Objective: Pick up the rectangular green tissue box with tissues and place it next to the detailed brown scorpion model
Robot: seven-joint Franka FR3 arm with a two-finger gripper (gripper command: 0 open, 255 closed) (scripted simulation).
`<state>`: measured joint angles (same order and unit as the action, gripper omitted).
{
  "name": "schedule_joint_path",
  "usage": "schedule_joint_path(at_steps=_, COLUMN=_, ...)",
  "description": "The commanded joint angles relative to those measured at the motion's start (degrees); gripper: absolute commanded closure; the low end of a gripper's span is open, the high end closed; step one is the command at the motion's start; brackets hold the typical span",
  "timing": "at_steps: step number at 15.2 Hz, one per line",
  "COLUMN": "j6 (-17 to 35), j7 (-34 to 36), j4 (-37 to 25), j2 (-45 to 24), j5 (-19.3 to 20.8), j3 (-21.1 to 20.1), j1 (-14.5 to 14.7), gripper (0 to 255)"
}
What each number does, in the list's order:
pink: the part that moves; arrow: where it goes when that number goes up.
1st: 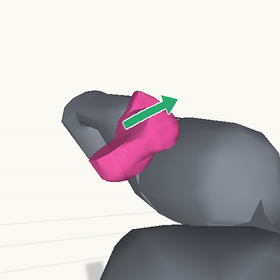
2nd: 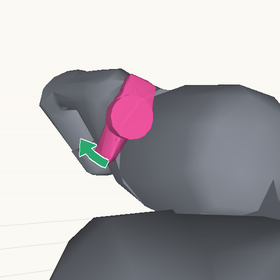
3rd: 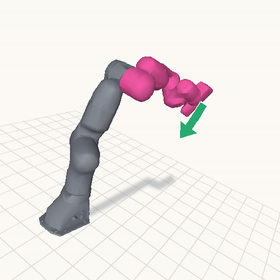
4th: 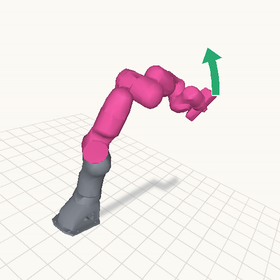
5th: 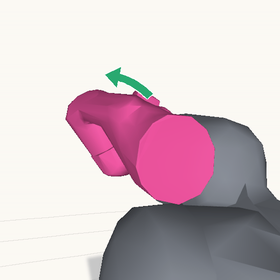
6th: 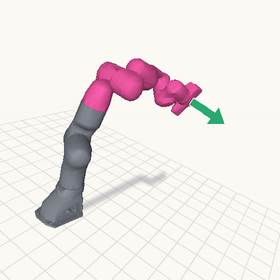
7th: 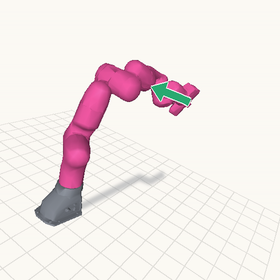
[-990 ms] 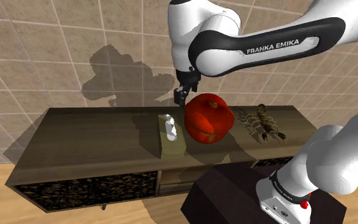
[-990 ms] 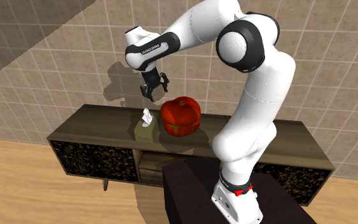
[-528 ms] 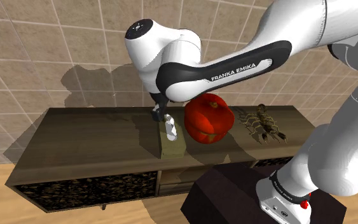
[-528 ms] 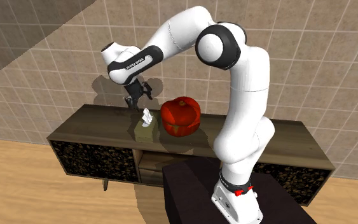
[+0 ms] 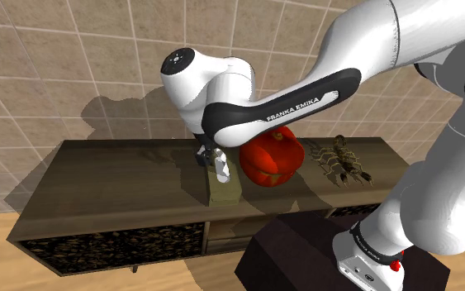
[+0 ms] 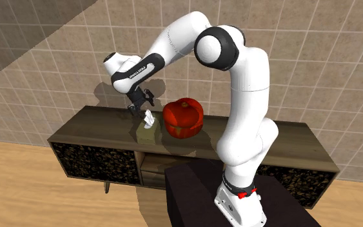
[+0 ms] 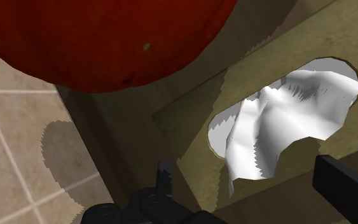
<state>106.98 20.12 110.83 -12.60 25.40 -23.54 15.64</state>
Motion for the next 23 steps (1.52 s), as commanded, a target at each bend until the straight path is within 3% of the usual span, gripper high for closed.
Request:
schedule_joint_path(at_steps=1, j6=1.07, j7=0.16, j4=0.91, j2=-0.12, j5=0.26, j3=0.17, j1=-0.2, gripper=0)
schedule_joint_path(at_steps=8, j6=1.06, j7=0.16, j4=0.91, j2=-0.12, j5=0.26, j3=0.17, j1=-0.2, gripper=0)
schedule_joint_path(at_steps=9, j6=1.06, j7=0.16, j4=0.91, j2=-0.12, j5=0.26, j3=0.17, j1=-0.2, gripper=255)
schedule_joint_path(at_steps=18, j6=1.07, j7=0.16, j4=0.91, j2=-0.12, j5=0.26, j3=0.17, j1=-0.2, gripper=255)
schedule_joint_path(at_steps=23, j6=-1.91, j7=-1.39, j4=-0.82, j2=1.61, j5=-0.87, j3=-0.09, j1=-0.3, gripper=255)
